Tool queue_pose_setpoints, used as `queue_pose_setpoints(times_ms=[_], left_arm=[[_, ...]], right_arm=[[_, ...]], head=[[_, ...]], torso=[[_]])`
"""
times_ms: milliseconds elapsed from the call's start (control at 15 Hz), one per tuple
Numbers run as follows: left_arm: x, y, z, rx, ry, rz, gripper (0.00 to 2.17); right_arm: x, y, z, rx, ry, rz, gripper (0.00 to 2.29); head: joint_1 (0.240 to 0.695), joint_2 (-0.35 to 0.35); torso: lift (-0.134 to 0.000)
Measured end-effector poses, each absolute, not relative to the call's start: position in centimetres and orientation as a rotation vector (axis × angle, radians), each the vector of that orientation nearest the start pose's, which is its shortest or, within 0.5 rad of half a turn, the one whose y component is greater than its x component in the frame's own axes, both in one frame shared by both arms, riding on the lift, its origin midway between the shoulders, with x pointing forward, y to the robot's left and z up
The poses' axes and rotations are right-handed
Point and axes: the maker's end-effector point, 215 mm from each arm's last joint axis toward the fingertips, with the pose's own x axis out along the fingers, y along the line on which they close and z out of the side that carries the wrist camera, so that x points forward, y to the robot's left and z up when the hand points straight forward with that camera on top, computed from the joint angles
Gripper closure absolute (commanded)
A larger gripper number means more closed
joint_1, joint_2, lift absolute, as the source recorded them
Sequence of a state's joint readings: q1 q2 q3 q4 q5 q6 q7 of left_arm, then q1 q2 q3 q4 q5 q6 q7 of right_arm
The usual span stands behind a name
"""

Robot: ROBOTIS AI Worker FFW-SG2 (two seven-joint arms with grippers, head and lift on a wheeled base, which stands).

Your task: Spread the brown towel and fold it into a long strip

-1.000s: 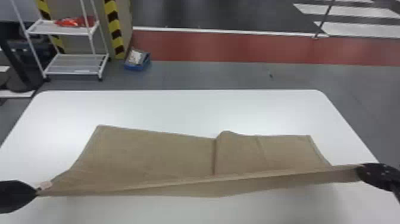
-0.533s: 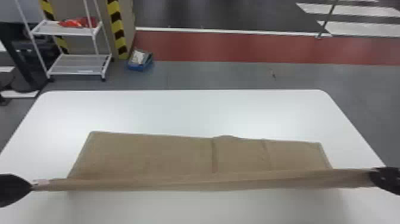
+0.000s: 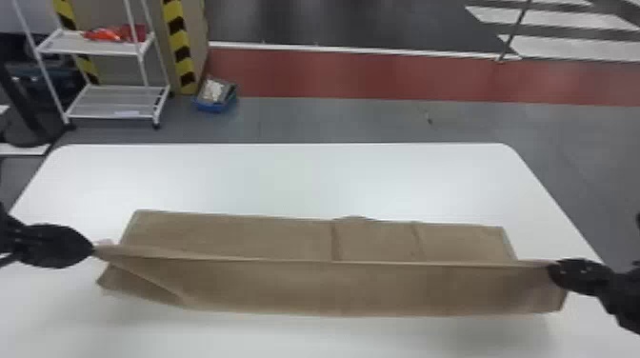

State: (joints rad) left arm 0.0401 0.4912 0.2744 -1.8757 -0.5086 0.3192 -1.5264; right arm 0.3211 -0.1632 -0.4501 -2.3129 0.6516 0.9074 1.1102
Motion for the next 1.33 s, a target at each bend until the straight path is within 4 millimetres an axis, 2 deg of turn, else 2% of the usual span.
queue_pose_setpoints(times_ms=[267,533,733,1000,1333], left_arm=[[48.3,35.2,-38.7,0.699,0.771,-0.961,1.09],[51.3,36.0,-39.2,0.698,0.768,-0.901,1.09],[52.3,36.2,-39.5,0.699,0.766,-0.88,1.09],[53.2,35.6,-40.5,0.705,0.781,-0.877,1.08],[54.5,35.3,-39.8,0.716,0.775,-0.874,1.08]], right_arm=[[40.9,-42.6,-37.7,-0.34,0.774,0.201,1.32],[43.5,-42.3,-37.4,-0.326,0.775,0.207,1.32],[45.2,-41.7,-37.0,-0.331,0.774,0.215,1.32],[46.8,-40.5,-37.8,-0.352,0.798,0.236,1.32],[47.4,-40.8,-38.4,-0.366,0.817,0.237,1.32]], head=[[0.695,-0.094],[0.695,-0.079],[0.695,-0.065],[0.695,-0.054],[0.695,-0.06]], torso=[[-0.125],[-0.125],[-0.125],[-0.125],[-0.125]])
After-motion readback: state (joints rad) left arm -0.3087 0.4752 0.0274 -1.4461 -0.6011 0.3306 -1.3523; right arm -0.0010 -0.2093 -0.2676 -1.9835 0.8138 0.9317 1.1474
